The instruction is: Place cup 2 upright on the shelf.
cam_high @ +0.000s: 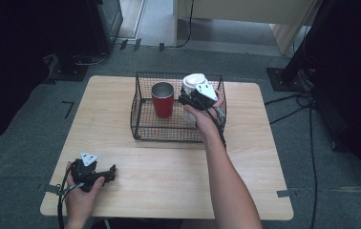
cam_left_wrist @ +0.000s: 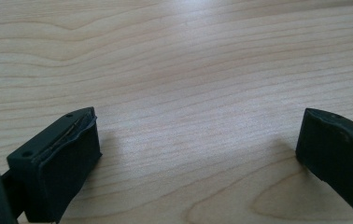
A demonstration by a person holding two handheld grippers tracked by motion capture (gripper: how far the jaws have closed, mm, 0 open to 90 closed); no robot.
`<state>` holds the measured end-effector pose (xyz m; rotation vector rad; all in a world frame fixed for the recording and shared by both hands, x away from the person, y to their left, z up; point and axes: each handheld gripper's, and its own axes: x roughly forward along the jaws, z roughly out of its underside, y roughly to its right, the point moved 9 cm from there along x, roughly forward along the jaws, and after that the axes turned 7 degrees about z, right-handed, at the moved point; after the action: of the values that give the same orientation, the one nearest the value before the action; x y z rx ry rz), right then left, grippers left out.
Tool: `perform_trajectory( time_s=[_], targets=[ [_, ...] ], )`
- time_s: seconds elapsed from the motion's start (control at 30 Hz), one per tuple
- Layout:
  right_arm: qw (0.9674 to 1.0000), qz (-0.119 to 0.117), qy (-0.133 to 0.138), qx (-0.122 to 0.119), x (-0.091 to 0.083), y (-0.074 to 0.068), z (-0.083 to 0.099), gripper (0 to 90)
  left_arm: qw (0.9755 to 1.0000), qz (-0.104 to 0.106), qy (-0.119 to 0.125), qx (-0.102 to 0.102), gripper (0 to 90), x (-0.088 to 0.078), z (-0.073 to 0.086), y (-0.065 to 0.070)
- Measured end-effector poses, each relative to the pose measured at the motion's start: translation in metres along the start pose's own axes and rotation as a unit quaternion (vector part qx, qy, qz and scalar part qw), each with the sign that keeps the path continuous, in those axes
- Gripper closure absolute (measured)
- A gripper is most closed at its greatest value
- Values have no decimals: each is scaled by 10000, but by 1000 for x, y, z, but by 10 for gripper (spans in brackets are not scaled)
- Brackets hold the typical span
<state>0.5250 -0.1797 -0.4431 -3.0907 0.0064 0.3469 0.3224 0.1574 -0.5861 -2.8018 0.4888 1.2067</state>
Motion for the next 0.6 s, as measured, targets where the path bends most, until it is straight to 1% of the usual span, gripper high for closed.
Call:
perform_trajectory(
  time_s=[0.07, 0.17, 0.27, 0.37, 0.43, 0.6],
  targets=[
    [10000, 32, -47, 44, 2, 1, 3, 160, 10000, 1, -4, 2, 2, 0, 0, 0],
    [9998, 89, -161, -59, 5, 2, 10, 160, 10000, 0, 2, 2, 2, 0, 0, 0],
    [9996, 116, -217, -138, 6, 4, 15, 160, 10000, -2, 0, 8, 2, 0, 0, 0],
    [9995, 138, -271, -130, 7, 7, 20, 160, 10000, 9, 4, 5, 2, 1, -1, 0],
    [9996, 140, -251, -82, 7, 10, 21, 160, 10000, 10, 5, 7, 2, 1, -1, 0],
    [9992, 103, -354, -124, 5, 10, 22, 159, 10000, 9, 3, 8, 2, 1, -1, 0]
  ],
)
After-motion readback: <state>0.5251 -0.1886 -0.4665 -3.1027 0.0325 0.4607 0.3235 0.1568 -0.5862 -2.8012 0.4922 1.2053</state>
